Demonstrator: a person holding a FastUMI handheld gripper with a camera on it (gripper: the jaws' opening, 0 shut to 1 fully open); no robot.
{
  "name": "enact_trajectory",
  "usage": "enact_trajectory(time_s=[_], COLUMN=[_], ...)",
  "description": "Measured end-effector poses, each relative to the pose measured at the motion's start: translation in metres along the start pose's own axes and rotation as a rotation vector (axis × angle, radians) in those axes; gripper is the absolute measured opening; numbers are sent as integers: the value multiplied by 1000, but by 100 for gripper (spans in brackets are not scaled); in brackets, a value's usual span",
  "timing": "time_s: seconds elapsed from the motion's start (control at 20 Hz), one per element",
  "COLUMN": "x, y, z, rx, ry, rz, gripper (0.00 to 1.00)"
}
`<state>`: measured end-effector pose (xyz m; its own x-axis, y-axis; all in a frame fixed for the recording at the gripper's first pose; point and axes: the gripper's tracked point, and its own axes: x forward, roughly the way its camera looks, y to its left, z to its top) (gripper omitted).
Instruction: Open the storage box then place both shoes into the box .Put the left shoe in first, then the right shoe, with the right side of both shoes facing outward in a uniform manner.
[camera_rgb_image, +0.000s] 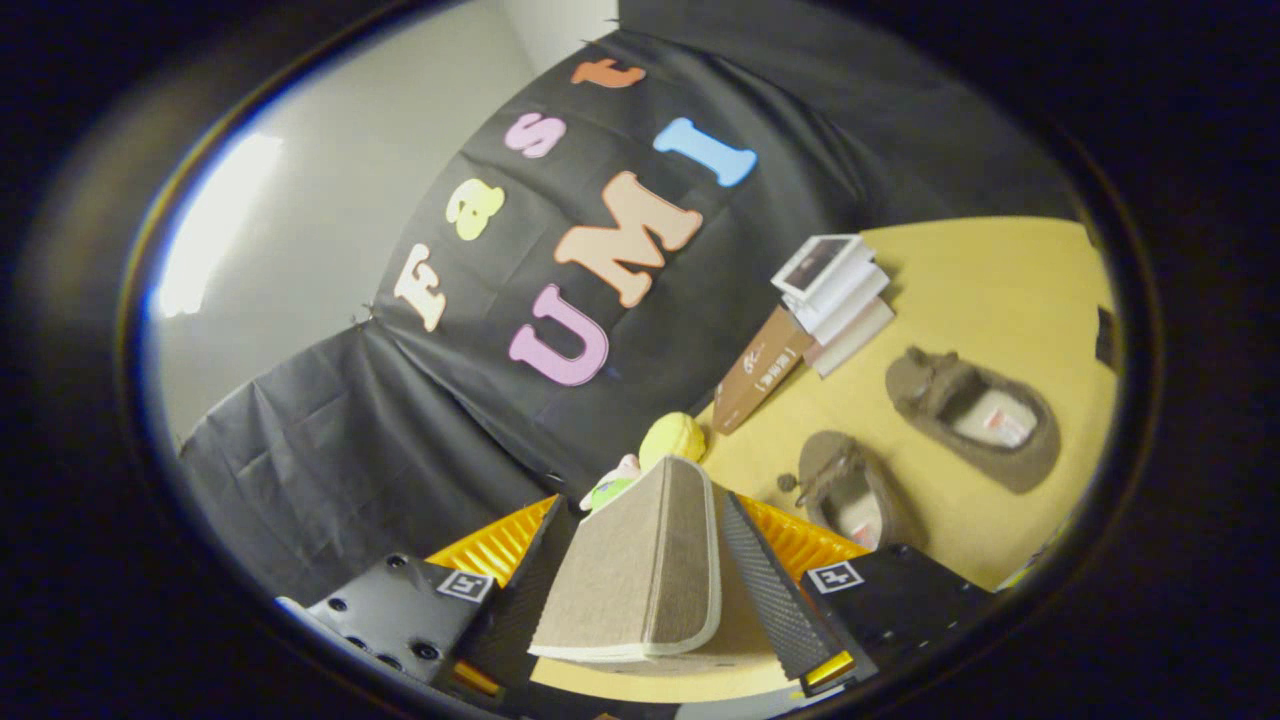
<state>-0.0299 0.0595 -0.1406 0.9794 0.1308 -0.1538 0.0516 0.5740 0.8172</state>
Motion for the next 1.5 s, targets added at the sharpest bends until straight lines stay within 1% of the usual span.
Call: enact_trajectory(time_s=[0.15,0.4,0.5,0.65,0.85,1.0,1.2,1.35,1.4,1.45,1.5], x=[-4,-2,1,2,12,10,1,0,-1,16,16], y=[-11,-26,-30,-33,-31,-27,-16,-10,-9,3,1], z=[-20,-44,-58,-80,-76,-79,-61,-63,-63,-60,-53], rx=[188,418,497,582,698,741,778,766,771,769,772], ry=[-9,-43,-30,-1,-38,-51,-102,-91,-89,-124,-134], rz=[-22,-49,-55,-55,-45,-16,50,59,59,77,76], gripper=[97,97,97,97,96,88,78,69,70,60,51])
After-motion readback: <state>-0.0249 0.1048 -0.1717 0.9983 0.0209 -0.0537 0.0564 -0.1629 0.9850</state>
